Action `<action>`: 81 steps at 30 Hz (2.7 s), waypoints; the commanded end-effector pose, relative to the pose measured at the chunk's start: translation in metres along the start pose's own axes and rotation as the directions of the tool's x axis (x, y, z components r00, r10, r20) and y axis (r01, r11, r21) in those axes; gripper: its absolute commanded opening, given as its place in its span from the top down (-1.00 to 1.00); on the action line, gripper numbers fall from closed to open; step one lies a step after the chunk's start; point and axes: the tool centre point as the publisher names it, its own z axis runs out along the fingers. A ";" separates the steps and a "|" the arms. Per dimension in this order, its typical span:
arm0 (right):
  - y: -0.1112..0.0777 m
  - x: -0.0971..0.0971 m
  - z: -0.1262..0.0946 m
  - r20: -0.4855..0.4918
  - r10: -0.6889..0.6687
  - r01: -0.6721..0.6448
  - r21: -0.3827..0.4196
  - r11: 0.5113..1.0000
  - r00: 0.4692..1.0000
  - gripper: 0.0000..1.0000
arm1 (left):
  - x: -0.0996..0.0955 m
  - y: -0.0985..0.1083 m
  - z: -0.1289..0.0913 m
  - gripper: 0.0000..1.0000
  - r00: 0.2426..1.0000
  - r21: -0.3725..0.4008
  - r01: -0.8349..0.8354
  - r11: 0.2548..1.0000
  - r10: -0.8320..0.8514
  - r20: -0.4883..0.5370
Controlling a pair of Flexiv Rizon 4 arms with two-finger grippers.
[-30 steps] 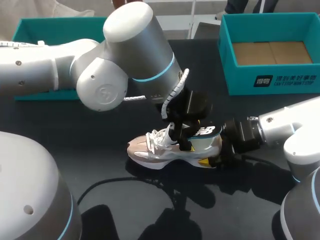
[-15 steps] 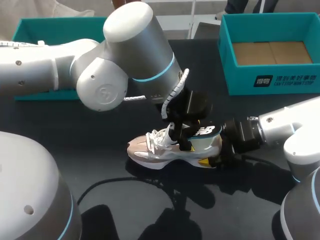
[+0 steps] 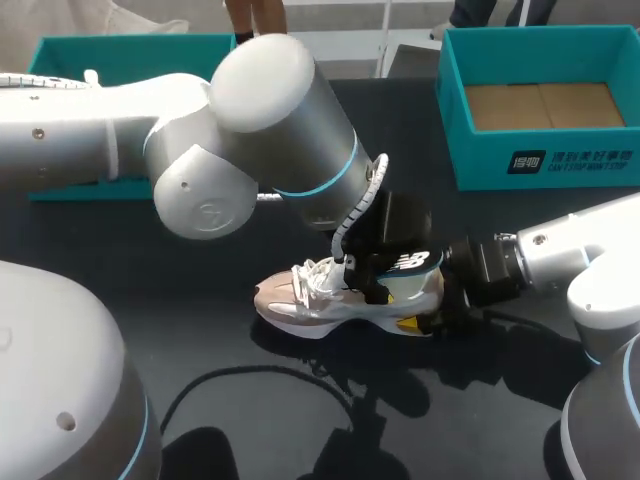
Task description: Take the shoe out of the shoebox, open the shoe tongue, remove and reinsert the insole, then place the shoe into the shoebox
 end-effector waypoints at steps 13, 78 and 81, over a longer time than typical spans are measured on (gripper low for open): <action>0.001 0.000 0.001 0.001 0.000 0.000 0.003 1.000 1.000 1.00 | 0.004 0.001 0.008 -1.00 0.997 0.014 -0.024 1.000 0.023 0.076; 0.001 0.000 0.001 0.001 0.000 0.000 0.003 1.000 1.000 1.00 | -0.010 0.005 0.016 -0.58 0.837 0.062 0.137 0.989 -0.149 0.526; 0.001 0.000 0.001 0.001 0.000 0.000 0.003 1.000 1.000 1.00 | -0.014 0.004 0.018 -0.46 0.830 0.071 0.152 0.986 -0.166 0.532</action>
